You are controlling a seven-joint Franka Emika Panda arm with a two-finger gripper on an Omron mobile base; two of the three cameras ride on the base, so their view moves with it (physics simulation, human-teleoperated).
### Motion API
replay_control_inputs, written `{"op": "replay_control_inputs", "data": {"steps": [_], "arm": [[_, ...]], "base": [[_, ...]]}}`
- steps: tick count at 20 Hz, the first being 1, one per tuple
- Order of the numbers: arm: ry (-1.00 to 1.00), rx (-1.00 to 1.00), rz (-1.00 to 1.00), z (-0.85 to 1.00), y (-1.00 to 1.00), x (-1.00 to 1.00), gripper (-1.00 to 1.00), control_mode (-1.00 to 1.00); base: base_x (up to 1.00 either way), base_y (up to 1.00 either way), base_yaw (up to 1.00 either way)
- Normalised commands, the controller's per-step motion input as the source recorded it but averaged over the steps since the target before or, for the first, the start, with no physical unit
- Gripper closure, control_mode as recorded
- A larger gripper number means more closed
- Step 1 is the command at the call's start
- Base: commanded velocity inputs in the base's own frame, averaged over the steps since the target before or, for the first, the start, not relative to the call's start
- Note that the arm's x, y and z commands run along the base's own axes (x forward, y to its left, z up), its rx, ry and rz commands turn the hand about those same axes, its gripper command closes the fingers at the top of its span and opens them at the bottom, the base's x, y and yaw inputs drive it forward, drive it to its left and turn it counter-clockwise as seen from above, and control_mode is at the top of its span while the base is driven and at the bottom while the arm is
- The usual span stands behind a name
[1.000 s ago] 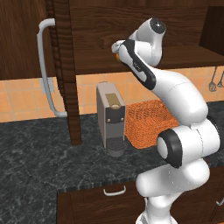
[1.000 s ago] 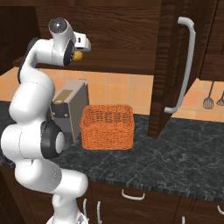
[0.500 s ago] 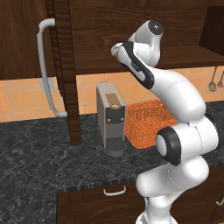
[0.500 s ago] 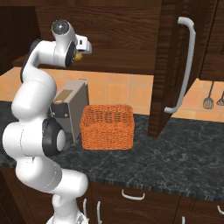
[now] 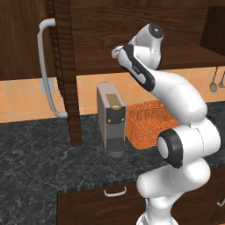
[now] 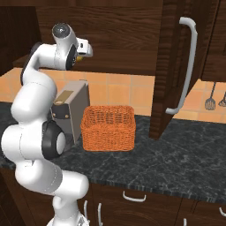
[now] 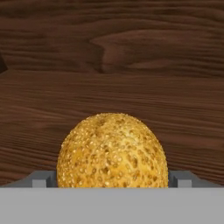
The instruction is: Open the cabinet, pick up the bread from the cabinet and place it in the basket. Then move the basket to the dining counter.
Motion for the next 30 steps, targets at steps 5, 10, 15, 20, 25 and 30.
{"op": "replay_control_inputs", "data": {"steps": [5, 10, 15, 20, 25, 30], "arm": [[0.00, 0.00, 0.00, 0.01, 0.00, -0.16, 1.00, -1.00], [-0.02, 0.00, 0.00, 0.03, 0.00, -0.99, 1.00, -1.00], [-0.07, 0.00, -0.04, 0.00, -0.01, -1.00, 1.00, -1.00], [-0.05, 0.00, -0.07, 0.00, -0.12, -1.00, 1.00, -1.00], [0.00, 0.00, -0.10, 0.00, -0.22, -1.00, 1.00, -1.00], [0.00, 0.00, -0.13, -0.11, -0.39, -1.00, 1.00, -1.00]], "base": [[0.00, 0.00, 0.00], [0.00, 0.00, 0.00], [0.00, 0.00, 0.00], [0.00, 0.00, 0.00], [0.00, 0.00, 0.00], [0.00, 0.00, 0.00]]}}
